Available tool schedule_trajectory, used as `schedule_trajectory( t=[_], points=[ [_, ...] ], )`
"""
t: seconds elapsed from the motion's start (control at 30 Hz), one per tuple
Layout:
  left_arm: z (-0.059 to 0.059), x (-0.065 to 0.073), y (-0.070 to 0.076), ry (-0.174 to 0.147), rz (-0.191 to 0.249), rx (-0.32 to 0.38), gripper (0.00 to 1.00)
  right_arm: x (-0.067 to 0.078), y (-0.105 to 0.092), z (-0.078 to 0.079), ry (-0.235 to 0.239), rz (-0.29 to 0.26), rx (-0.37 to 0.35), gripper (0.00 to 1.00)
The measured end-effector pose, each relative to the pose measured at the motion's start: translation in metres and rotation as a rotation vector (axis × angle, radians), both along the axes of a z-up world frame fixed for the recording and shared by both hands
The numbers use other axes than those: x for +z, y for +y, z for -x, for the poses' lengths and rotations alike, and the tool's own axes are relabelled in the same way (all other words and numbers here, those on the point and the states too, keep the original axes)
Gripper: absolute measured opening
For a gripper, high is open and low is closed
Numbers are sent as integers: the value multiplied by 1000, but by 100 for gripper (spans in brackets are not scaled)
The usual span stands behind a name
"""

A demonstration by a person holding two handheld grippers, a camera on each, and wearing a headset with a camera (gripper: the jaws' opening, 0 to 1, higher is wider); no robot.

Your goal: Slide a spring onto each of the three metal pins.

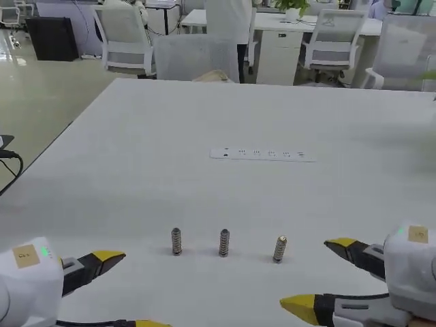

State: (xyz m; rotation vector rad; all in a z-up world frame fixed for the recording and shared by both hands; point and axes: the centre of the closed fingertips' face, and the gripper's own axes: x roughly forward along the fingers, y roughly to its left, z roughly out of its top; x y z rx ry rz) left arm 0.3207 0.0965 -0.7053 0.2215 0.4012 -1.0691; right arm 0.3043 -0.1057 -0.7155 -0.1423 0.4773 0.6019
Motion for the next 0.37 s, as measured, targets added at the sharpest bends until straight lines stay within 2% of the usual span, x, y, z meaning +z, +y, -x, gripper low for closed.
schedule_trajectory(
  t=[0.2,0.37],
  points=[
    [2,-7,0,14,-1,1,74,-15,1,1,10,10,-20,79],
    [1,-13,2,27,-3,3,74,-22,4,3,21,10,-21,79]
  ],
)
